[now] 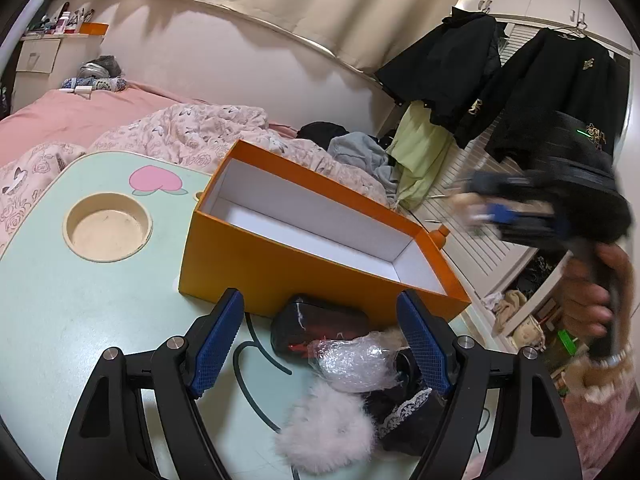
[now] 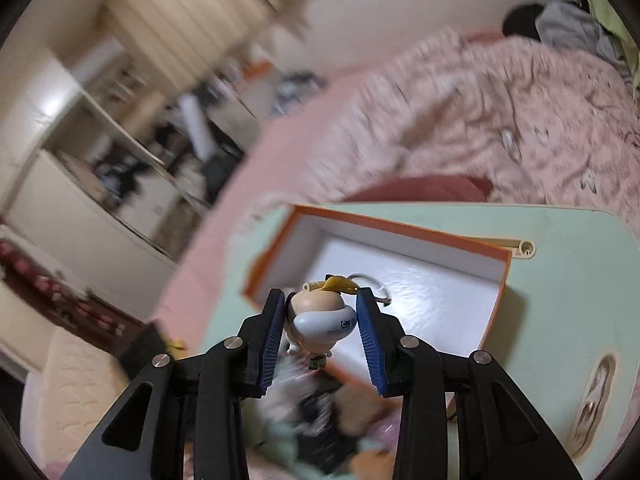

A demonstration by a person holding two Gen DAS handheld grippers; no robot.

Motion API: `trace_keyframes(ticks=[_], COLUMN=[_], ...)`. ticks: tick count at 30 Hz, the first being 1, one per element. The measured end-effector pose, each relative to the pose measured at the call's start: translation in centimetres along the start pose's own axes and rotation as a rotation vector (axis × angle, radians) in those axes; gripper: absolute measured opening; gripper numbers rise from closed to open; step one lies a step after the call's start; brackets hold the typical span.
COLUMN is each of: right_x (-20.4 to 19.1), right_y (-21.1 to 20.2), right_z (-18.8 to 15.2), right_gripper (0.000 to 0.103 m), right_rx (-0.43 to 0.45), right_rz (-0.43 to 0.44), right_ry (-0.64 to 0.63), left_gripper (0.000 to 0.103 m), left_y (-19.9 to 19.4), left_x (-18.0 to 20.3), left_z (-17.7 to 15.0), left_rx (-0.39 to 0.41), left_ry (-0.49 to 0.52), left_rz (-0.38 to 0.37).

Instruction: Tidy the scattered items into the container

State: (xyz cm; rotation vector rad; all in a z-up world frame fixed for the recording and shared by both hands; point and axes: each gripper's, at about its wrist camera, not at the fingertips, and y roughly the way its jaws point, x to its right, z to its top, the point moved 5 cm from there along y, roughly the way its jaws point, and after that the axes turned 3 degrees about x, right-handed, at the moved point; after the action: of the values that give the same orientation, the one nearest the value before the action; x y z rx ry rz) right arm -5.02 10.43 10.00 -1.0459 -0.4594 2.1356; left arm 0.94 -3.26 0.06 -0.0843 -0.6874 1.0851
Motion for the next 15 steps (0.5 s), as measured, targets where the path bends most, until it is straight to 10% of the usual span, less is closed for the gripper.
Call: trace_keyframes(ticks=[15], right_x=[6.5], right_y=[-0.7], right_z=[-9.8], right_gripper=[0.037], right_rx=[0.019], right_rz=[-0.100], right_ry=[0.128], left_gripper=[0.079], left_y=[-0.3], left_x=[-0.1], left_z=[0.0], left_rx=[0.018], left_ry=[-0.013], left_rz=[0.004])
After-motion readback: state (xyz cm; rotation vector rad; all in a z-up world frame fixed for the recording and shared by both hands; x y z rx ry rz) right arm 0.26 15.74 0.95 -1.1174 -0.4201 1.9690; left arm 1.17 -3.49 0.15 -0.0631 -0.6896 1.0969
